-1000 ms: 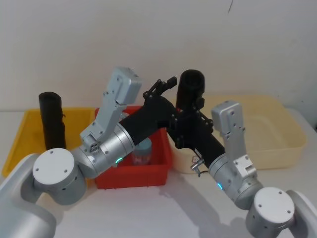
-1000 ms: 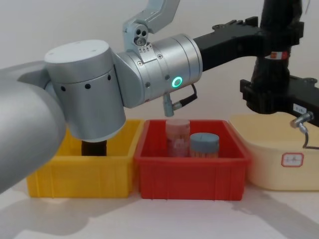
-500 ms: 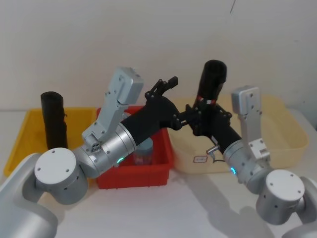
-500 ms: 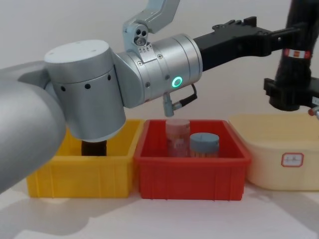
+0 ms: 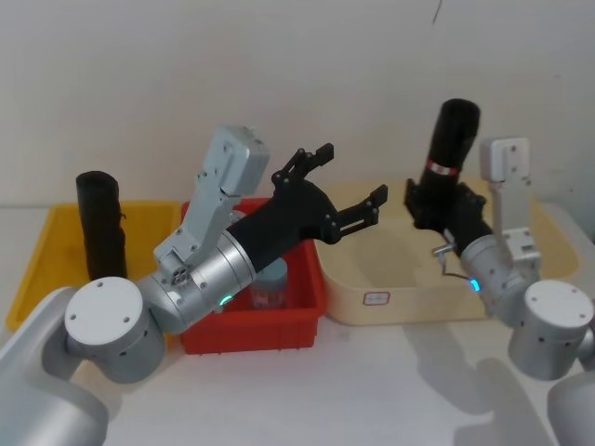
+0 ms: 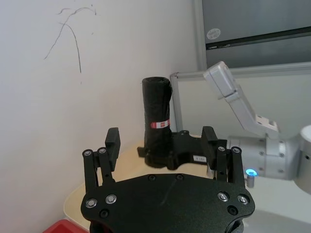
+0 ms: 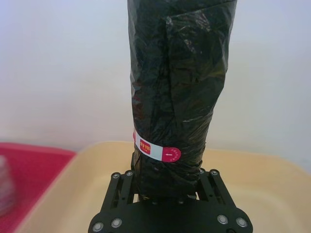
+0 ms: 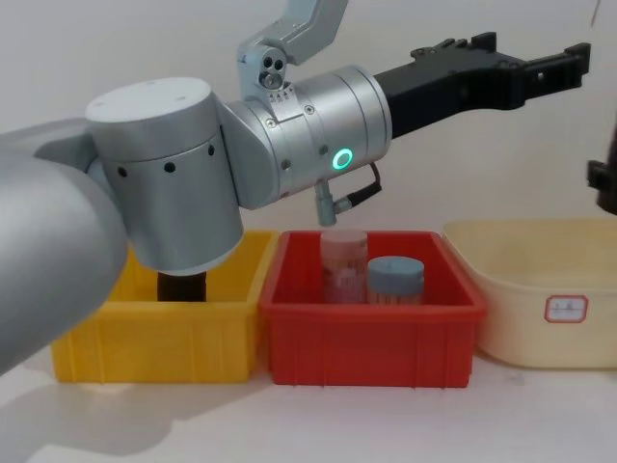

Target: Pick up the garbage bag with the one hand and transfer it to the other hand.

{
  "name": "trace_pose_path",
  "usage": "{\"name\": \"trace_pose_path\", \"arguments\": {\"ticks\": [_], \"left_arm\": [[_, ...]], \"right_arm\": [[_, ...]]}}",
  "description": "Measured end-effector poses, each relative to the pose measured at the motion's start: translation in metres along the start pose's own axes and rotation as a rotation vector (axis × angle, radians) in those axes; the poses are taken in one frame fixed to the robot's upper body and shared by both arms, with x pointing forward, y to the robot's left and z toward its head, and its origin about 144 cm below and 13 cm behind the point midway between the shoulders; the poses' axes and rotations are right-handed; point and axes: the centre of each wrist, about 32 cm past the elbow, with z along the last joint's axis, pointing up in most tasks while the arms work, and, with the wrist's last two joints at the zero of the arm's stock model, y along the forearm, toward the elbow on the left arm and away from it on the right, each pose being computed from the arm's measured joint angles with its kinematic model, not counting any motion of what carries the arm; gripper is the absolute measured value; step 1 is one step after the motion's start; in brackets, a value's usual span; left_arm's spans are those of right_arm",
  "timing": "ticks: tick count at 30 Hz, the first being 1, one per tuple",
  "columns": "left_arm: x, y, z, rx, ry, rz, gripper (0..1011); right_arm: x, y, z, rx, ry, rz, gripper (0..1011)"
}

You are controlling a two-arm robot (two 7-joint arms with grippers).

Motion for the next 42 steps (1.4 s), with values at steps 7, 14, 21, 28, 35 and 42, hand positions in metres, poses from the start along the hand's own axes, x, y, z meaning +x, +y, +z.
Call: {"name": "trace_pose_path", "arguments": {"ticks": [7, 14, 21, 28, 35, 42], "left_arm": [[0.000, 0.000, 0.000, 0.000, 0.000, 0.000, 1002], [0.000, 0.000, 0.000, 0.000, 0.000, 0.000, 1002], [0.000, 0.000, 0.000, 0.000, 0.000, 0.000, 1001], [0.000, 0.000, 0.000, 0.000, 0.000, 0.000, 1001], [0.000, 0.001, 0.000, 0.000, -0.002, 0.003, 1001], [-0.001, 0.007, 0.004, -0.001, -0.027, 0.037, 1001]], "right_arm": [[0.029, 0.010, 0.000, -0.029, -0.002, -0.102, 608], [0.044, 0.012, 0.000, -0.045, -0.023, -0.156, 813], [0.051, 0.008, 0.003, -0.040, -0.068, -0.163, 984], [0.049, 0.000, 0.011, -0.009, -0.103, -0.126, 1000], [0.040, -0.015, 0.018, 0.022, -0.122, -0.054, 999], [0.026, -0.029, 0.021, 0.027, -0.116, 0.030, 1000]]}}
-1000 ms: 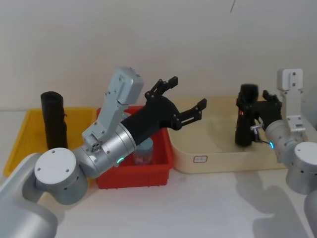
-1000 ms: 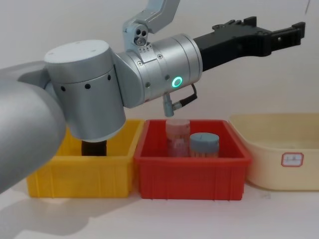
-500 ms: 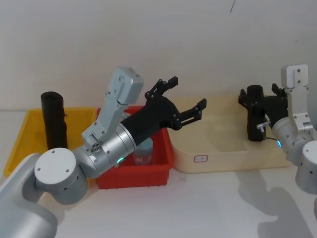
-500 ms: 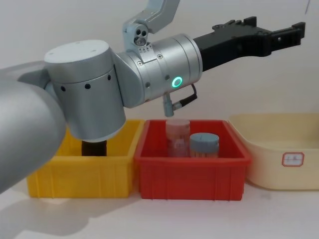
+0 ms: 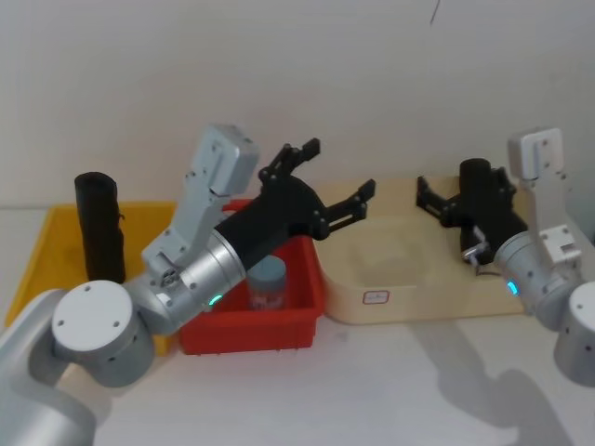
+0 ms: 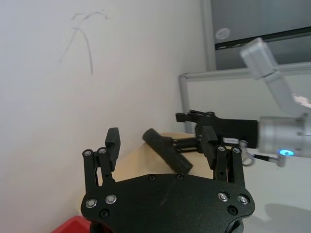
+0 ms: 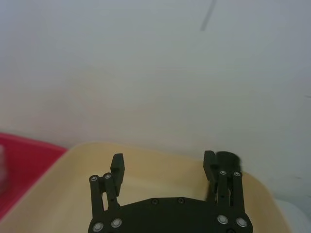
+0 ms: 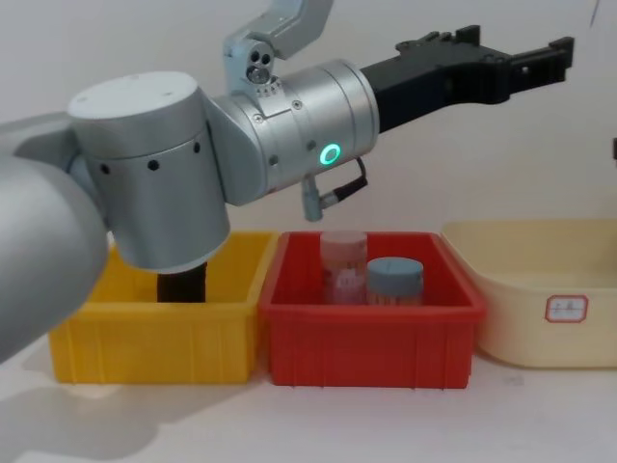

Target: Pick up the garbage bag with the one hand and transfer it to the other hand.

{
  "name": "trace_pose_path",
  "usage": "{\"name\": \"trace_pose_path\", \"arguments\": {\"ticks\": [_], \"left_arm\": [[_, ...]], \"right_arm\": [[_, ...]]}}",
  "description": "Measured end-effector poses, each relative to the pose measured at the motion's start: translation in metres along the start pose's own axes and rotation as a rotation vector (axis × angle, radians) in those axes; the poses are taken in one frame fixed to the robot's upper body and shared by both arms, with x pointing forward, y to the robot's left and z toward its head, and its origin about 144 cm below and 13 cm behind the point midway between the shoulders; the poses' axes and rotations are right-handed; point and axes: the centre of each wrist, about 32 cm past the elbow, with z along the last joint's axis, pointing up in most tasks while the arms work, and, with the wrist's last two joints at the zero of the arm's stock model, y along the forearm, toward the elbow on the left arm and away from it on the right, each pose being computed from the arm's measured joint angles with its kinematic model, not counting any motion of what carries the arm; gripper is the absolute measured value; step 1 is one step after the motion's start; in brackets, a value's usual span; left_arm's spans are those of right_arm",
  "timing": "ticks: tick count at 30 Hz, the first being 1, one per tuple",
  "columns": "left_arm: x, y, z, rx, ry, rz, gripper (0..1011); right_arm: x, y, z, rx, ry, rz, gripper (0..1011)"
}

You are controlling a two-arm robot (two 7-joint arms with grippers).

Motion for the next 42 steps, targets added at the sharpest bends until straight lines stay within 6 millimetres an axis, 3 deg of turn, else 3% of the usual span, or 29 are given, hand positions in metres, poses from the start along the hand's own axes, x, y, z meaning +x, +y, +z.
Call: {"name": "trace_pose_path", "arguments": {"ticks": [10, 25, 32, 42], "left_arm": [[-0.002, 0.022, 0.013, 0.026, -0.058, 0.088, 1002], [-0.014, 0.079, 0.037, 0.103, -0.135, 0.278, 1002], [-0.020, 0.102, 0.045, 0.161, -0.139, 0.350, 1001], [-0.026, 0.119, 0.050, 0.213, -0.140, 0.401, 1002]], "right_arm": [[-0.035, -0.014, 0.002, -0.013, 0.019, 0.148, 1000], [-0.089, -0.018, 0.002, -0.041, 0.081, 0.326, 1000], [-0.102, -0.017, 0.002, -0.045, 0.104, 0.372, 1000], [-0.110, -0.016, 0.000, -0.055, 0.110, 0.411, 1000]]}}
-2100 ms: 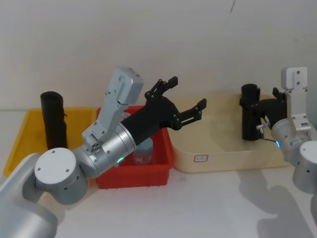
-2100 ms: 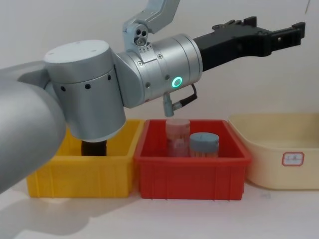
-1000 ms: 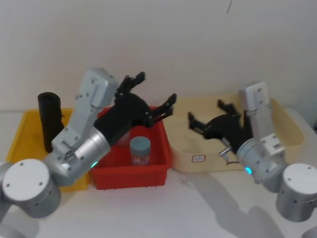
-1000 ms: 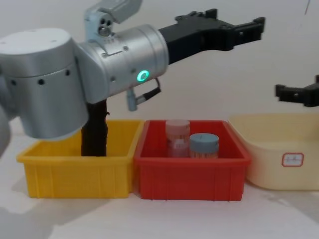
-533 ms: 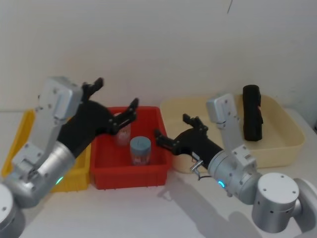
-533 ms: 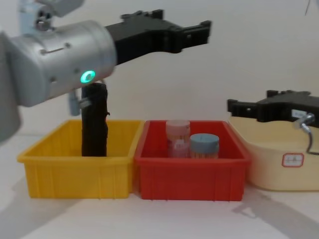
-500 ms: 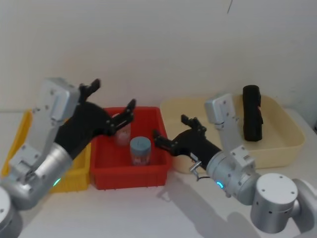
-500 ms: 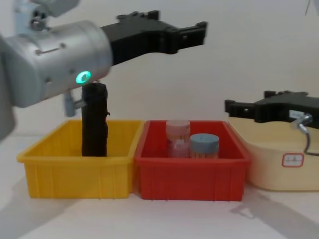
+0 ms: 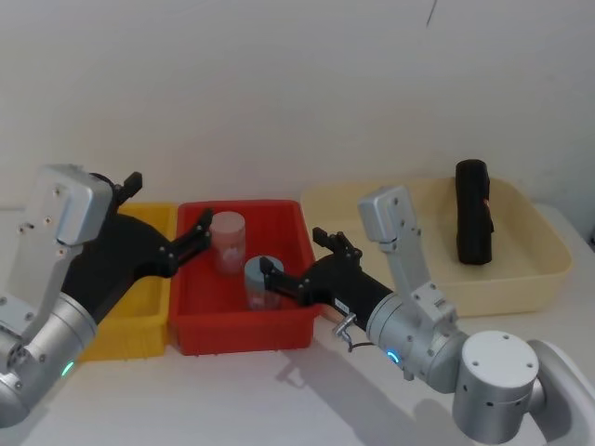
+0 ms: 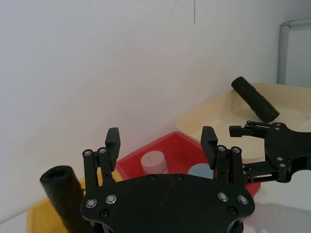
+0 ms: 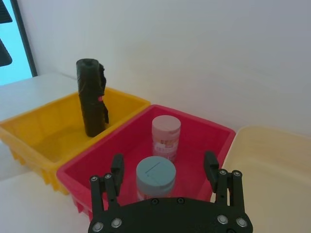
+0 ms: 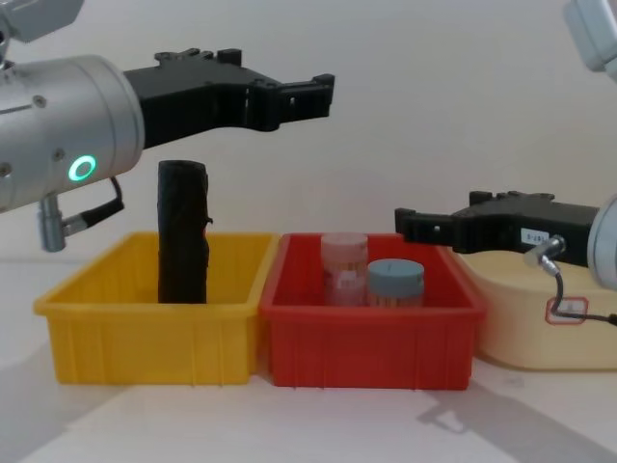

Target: Pick up the garbage bag with the one hand and transfer it to the other hand.

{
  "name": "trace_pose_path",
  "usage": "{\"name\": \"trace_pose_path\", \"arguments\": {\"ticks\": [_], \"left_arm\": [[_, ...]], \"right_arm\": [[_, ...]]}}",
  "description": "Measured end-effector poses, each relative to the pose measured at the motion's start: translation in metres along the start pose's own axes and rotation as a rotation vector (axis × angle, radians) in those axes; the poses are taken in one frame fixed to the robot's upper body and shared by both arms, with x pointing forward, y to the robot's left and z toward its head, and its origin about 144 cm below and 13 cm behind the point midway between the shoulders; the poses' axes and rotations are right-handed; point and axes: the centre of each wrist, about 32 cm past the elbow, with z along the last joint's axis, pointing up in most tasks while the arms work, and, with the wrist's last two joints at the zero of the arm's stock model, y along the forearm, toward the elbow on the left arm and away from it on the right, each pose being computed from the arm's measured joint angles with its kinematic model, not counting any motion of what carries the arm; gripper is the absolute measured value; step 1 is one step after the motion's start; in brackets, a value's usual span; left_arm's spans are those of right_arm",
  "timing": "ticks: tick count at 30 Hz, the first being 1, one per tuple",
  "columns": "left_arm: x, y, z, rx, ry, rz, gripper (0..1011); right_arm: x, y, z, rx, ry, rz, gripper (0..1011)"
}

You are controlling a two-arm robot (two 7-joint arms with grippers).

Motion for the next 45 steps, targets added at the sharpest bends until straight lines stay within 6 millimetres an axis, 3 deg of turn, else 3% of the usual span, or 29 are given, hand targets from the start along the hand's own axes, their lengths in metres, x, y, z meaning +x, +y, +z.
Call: {"name": "trace_pose_path", "arguments": {"ticks": [27, 45], "left_arm": [[0.002, 0.013, 0.002, 0.040, -0.008, 0.034, 1001], [0.002, 0.014, 0.003, 0.043, -0.008, 0.037, 1002]], "right_arm": [[-0.001, 0.010, -0.014, -0.055, -0.113, 0.051, 999], [0.004, 0.029, -0.014, -0.102, 0.043, 0.075, 1000]]}}
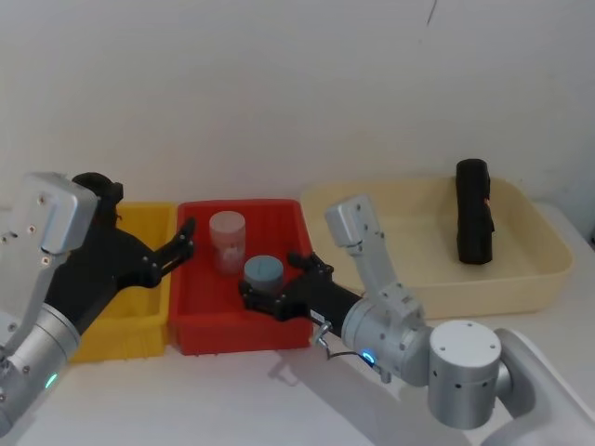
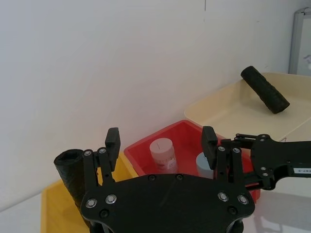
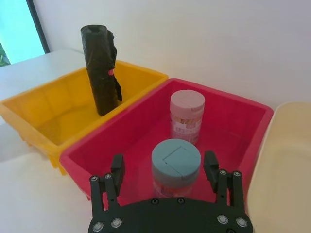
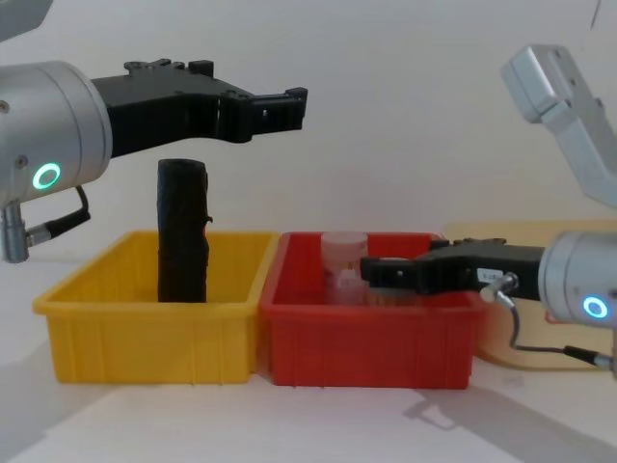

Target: Pick up the garbage bag with the one hand and transfer it to the other hand.

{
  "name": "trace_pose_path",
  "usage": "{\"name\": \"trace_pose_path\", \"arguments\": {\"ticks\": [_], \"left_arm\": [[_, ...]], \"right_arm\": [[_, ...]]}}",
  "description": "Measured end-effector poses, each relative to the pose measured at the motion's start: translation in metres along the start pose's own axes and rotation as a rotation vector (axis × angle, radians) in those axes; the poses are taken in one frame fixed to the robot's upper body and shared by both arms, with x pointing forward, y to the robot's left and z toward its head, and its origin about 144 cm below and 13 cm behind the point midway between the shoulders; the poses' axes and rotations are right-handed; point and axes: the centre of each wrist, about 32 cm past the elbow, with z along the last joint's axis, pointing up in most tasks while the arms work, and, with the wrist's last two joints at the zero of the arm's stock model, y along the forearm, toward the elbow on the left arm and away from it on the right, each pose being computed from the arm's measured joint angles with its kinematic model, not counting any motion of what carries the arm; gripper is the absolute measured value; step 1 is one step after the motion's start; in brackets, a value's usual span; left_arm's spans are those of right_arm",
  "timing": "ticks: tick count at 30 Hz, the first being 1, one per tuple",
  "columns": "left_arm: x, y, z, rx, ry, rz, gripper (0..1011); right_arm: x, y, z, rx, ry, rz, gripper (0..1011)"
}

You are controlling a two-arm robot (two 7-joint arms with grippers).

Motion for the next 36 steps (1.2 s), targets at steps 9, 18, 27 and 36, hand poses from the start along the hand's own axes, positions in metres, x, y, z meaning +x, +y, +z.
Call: {"name": "trace_pose_path", "arguments": {"ticks": [9, 18, 27, 36], "left_arm": [[0.000, 0.000, 0.000, 0.001, 0.000, 0.000, 1002], [0.000, 0.000, 0.000, 0.001, 0.000, 0.000, 1001], [0.000, 0.000, 0.000, 0.001, 0.000, 0.000, 1001], [0.000, 0.000, 0.000, 0.001, 0.000, 0.000, 1002]], "right_arm": [[0.001, 0.010, 0.002, -0.011, 0.047, 0.009, 1000], [0.003, 0.018, 0.002, -0.016, 0.065, 0.008, 1000], [0.006, 0.021, 0.001, -0.015, 0.072, -0.006, 1000], [0.012, 0.020, 0.004, 0.000, 0.075, -0.025, 1000]]}}
